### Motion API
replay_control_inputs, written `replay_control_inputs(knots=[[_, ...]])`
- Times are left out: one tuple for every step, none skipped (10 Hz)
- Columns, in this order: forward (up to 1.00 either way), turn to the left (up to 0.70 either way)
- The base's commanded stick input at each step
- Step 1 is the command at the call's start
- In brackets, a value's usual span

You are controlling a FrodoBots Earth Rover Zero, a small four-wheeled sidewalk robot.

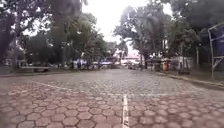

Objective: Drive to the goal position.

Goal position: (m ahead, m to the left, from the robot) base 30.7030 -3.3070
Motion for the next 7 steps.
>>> replay_control_inputs(knots=[[0.70,0.00],[0.70,0.00],[0.70,0.00],[0.70,0.00],[0.70,0.00],[0.70,0.00],[0.70,0.00]])
